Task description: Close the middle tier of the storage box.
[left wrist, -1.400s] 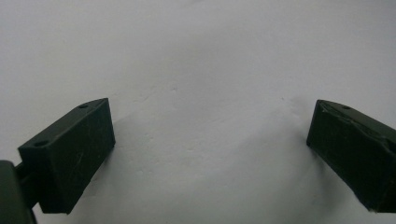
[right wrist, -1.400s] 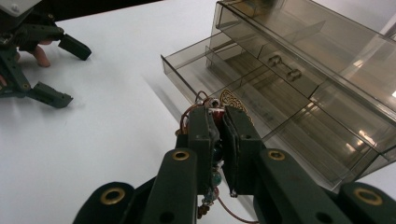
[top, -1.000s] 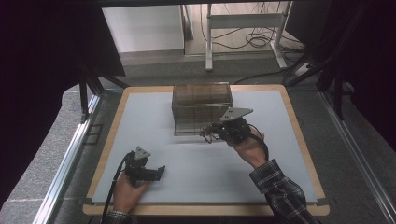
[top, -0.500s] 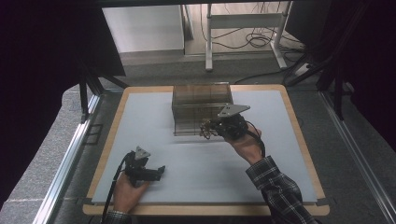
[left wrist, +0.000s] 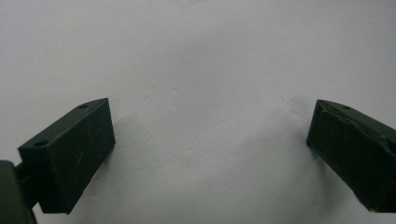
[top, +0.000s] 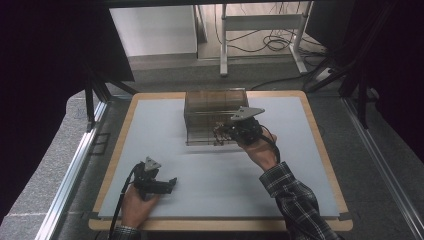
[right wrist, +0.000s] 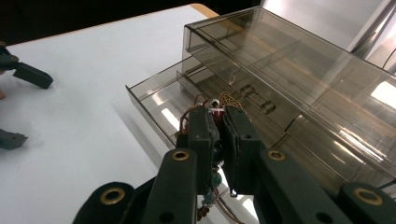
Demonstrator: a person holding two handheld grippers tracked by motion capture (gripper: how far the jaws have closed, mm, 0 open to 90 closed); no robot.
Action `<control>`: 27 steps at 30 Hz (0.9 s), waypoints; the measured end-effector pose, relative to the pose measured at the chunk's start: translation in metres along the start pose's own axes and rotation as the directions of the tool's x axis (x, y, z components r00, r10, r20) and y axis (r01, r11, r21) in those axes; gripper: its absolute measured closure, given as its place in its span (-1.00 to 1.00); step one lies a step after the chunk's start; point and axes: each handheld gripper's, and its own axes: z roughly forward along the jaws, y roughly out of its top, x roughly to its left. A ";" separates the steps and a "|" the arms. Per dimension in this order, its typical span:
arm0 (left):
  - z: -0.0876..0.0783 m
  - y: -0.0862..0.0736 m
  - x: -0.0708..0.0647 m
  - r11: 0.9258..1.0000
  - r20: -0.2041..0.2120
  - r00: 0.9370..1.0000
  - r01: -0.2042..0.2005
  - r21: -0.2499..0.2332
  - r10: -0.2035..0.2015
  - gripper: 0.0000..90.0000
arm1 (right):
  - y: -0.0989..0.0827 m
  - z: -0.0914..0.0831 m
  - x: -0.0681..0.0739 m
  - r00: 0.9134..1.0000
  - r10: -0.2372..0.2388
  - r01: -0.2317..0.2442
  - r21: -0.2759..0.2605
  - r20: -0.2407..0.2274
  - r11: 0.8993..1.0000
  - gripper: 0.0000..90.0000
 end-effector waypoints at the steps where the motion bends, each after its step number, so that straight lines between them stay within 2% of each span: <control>1: 0.000 0.000 0.000 1.000 0.000 1.000 0.000 0.000 0.000 -0.97 | 0.000 0.001 0.000 1.000 -0.002 0.002 0.001 0.002 1.000 0.80; 15: 0.000 0.000 0.000 1.000 0.001 1.000 0.003 0.000 -0.003 -0.97 | 0.003 0.013 -0.007 0.999 0.003 -0.003 0.004 0.034 1.000 0.80; 27: 0.000 0.000 0.000 1.000 0.001 1.000 0.004 0.000 -0.004 -0.97 | 0.001 0.028 -0.009 0.998 -0.025 0.024 0.020 0.057 0.999 0.80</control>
